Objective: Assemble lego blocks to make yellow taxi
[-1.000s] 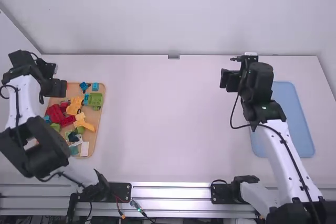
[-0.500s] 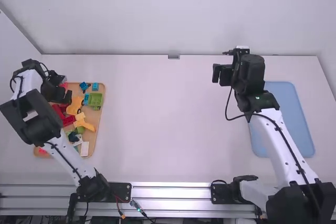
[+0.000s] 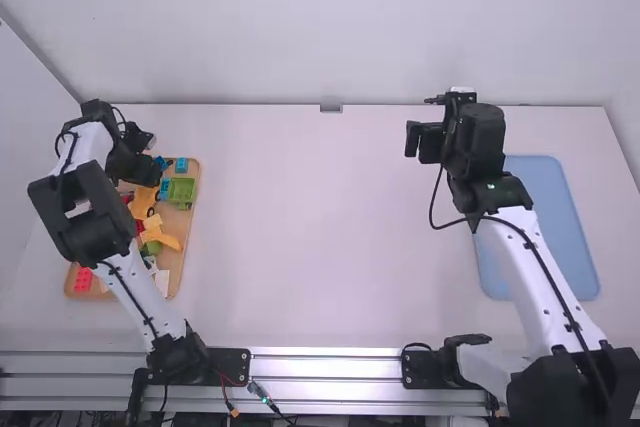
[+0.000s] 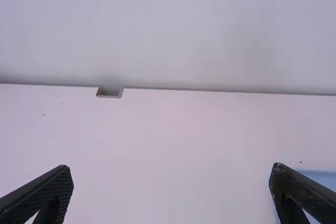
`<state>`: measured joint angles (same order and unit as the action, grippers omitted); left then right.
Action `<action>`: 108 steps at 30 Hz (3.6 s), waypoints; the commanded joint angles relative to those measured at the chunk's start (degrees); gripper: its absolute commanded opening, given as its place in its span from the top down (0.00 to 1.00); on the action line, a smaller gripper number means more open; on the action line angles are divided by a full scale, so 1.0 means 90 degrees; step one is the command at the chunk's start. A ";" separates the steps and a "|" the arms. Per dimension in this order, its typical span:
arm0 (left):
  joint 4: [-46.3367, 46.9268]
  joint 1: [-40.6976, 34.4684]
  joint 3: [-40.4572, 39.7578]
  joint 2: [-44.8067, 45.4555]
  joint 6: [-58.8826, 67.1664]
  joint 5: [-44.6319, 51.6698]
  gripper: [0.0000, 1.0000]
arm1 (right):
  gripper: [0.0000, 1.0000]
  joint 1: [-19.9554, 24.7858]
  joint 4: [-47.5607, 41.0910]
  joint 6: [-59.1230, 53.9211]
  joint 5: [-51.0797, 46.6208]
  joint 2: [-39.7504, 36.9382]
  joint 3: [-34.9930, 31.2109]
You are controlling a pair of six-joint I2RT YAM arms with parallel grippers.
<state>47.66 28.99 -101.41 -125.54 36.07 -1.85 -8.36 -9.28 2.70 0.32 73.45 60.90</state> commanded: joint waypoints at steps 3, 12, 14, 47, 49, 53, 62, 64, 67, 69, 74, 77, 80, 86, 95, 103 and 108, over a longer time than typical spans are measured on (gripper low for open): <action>-0.0017 0.0080 0.0129 -0.0090 -0.0413 -0.0389 0.12 | 0.01 0.0007 -0.0017 0.0005 -0.0041 0.0032 0.0236; -0.0046 0.0279 0.0471 -0.0090 0.0121 0.0306 0.19 | 0.01 0.0005 -0.0012 0.0007 -0.0039 0.0032 0.0236; -0.0158 0.0274 0.0537 -0.0090 0.0109 0.0272 0.13 | 0.01 0.0005 -0.0017 0.0007 -0.0039 0.0032 0.0236; 0.0304 0.0245 0.0687 -0.0090 -0.0748 0.0274 0.18 | 0.01 0.0005 0.0002 0.0010 -0.0041 0.0032 0.0236; 0.0415 0.0226 0.0692 -0.0090 -0.0746 0.0277 0.18 | 0.01 0.0007 -0.0002 0.0007 -0.0039 0.0032 0.0236; 0.0396 0.0243 0.0695 -0.0090 -0.0767 0.0328 0.20 | 0.01 0.0007 -0.0017 0.0007 -0.0039 0.0032 0.0236; -0.0068 0.0202 0.1154 -0.0090 -0.0884 0.0255 0.19 | 0.01 0.0005 -0.0039 0.0007 -0.0039 0.0032 0.0236; -0.0151 0.0197 0.1192 -0.0090 -0.0814 0.0277 0.19 | 0.01 0.0005 -0.0022 0.0007 -0.0041 0.0032 0.0236; -0.0243 0.0197 0.1192 -0.0090 -0.0848 0.0282 0.19 | 0.01 0.0005 -0.0019 0.0007 -0.0041 0.0032 0.0236; -0.0364 0.0197 0.1197 -0.0090 -0.0913 0.0284 0.21 | 0.01 0.0005 -0.0029 0.0007 -0.0039 0.0032 0.0236; -0.0644 0.0214 0.1338 -0.0090 -0.0911 0.0325 0.30 | 0.01 0.0007 -0.0070 0.0007 -0.0041 0.0032 0.0236; -0.0719 0.0236 0.1370 -0.0090 -0.0913 0.0328 0.37 | 0.01 0.0007 -0.0066 0.0010 -0.0039 0.0032 0.0236; -0.0736 0.0243 0.1362 -0.0090 -0.0911 0.0325 0.41 | 0.01 0.0007 -0.0068 0.0007 -0.0041 0.0032 0.0236; -0.0539 0.0238 0.1122 -0.0039 -0.0923 0.0260 0.58 | 0.01 0.0007 -0.0078 0.0005 -0.0039 0.0032 0.0236; -0.0007 -0.0063 0.0673 0.0738 -0.1073 0.0277 0.63 | 0.01 0.0007 -0.0163 0.0005 -0.0039 0.0032 0.0236; 0.0323 -0.1593 0.1105 0.1727 -0.0299 0.0325 0.69 | 0.01 0.0007 -0.0238 0.0005 -0.0022 0.0032 0.0236; 0.0177 -0.2968 0.1610 0.1831 0.0590 0.0321 0.74 | 0.01 0.0007 -0.0335 0.0005 -0.0022 0.0032 0.0236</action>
<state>48.60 6.15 -89.58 -108.99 35.81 0.05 -8.36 -12.01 2.57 0.10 73.45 60.90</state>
